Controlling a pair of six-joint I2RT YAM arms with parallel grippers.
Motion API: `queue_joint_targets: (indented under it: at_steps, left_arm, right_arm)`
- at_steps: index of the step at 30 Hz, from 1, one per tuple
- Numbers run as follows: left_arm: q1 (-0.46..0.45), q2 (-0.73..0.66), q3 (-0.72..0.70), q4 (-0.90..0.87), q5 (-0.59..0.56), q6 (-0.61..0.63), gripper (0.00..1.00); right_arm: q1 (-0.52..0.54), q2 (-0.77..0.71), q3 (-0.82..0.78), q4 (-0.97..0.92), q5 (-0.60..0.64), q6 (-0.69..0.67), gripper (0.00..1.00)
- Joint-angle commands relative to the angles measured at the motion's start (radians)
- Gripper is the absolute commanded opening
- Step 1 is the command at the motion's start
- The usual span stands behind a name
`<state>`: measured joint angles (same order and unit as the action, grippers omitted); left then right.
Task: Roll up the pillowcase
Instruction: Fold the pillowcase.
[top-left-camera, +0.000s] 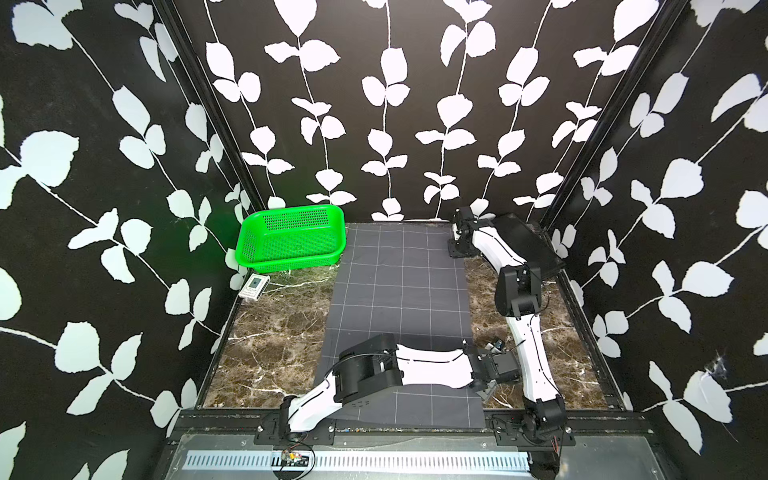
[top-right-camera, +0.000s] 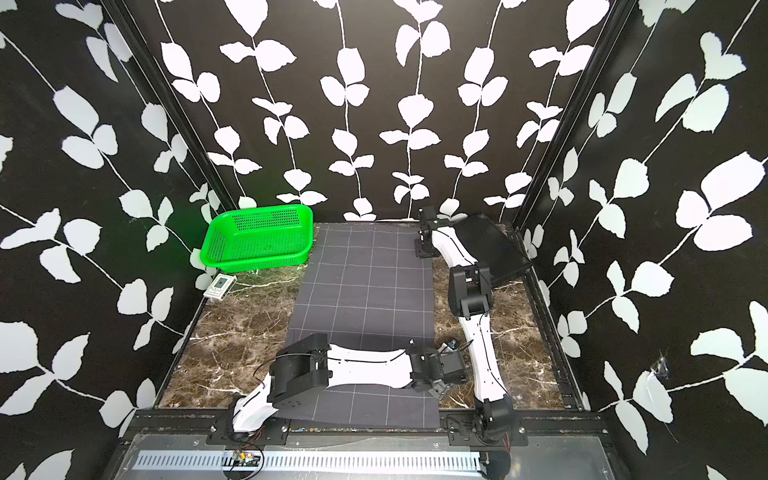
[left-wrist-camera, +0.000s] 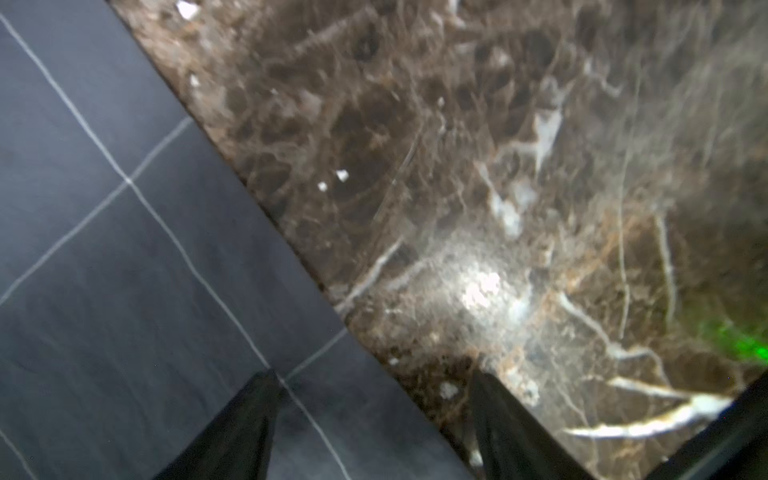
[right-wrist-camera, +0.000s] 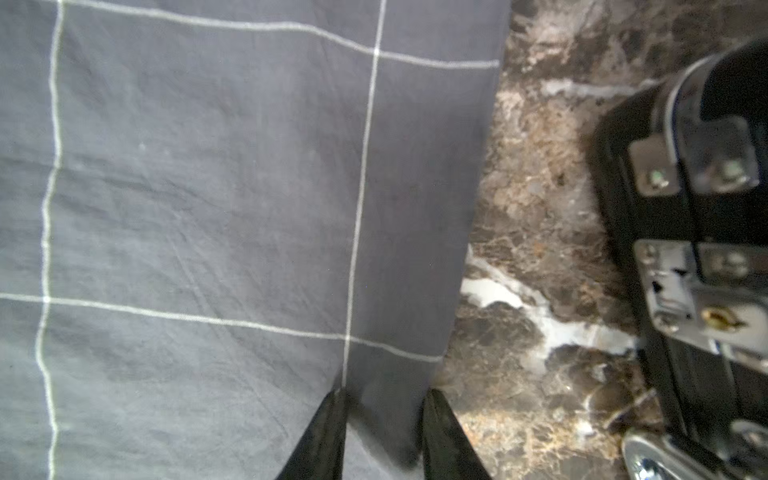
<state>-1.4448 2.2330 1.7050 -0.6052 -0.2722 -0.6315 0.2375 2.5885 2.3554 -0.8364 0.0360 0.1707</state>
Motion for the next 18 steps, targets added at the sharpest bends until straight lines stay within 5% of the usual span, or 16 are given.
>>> queue_joint_targets:
  at_steps: [1, 14, 18]
  left_arm:
    - [-0.001, 0.02, 0.017, -0.088, 0.004, -0.03, 0.63]
    - [-0.002, 0.033, 0.074, -0.211, 0.002, 0.003, 0.29]
    - [-0.002, 0.027, 0.079, -0.214, 0.008, 0.016, 0.06]
  right_arm:
    - [0.0, 0.004, -0.07, -0.018, -0.001, 0.006, 0.3]
    - [-0.005, -0.037, -0.127, 0.067, -0.021, 0.031, 0.03]
    - [-0.009, -0.049, -0.135, 0.084, -0.027, 0.029, 0.0]
